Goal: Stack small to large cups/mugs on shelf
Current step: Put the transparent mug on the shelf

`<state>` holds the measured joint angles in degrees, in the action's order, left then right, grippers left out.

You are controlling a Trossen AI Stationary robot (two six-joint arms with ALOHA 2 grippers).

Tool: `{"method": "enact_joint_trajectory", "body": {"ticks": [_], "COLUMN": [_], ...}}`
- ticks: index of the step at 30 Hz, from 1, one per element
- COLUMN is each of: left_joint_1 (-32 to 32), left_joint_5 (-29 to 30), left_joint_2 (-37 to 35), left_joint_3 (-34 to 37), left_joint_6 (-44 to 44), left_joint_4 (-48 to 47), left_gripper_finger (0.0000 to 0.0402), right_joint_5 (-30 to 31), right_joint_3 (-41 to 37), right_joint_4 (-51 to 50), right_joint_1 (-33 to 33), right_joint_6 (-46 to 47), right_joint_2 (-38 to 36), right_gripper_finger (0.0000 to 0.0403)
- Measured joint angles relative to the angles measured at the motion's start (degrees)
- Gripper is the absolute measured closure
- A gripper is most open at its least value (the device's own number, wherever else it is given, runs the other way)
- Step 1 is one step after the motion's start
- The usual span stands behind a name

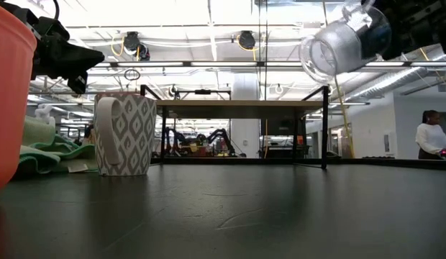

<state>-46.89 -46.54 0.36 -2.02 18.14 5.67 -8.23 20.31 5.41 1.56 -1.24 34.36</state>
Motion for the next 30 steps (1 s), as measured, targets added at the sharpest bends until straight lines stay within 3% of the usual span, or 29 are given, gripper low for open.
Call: {"method": "enact_joint_trajectory", "body": {"ticks": [8, 11, 30], "left_joint_1": [-0.01, 0.01, 0.01], "left_joint_5": [0.00, 0.00, 0.00], "left_joint_2": [0.00, 0.02, 0.02], "left_joint_3": [0.00, 0.00, 0.00], "left_joint_6": [-0.23, -0.27, -0.41], "left_joint_4": [-0.15, -0.11, -0.41], "left_gripper_finger": [0.0371, 0.0371, 0.0371], "right_joint_5": [-1.28, -4.64, -23.54], "right_joint_3": [0.02, 1.97, 28.12], "right_joint_4": [11.01, 11.03, 7.98], "right_joint_1": [-3.47, -6.47, -21.04], "right_joint_6": [0.02, -0.33, -1.34], "right_joint_2": [4.48, 6.93, 32.14], "right_gripper_finger": [0.0403, 0.0403, 0.0403]}}
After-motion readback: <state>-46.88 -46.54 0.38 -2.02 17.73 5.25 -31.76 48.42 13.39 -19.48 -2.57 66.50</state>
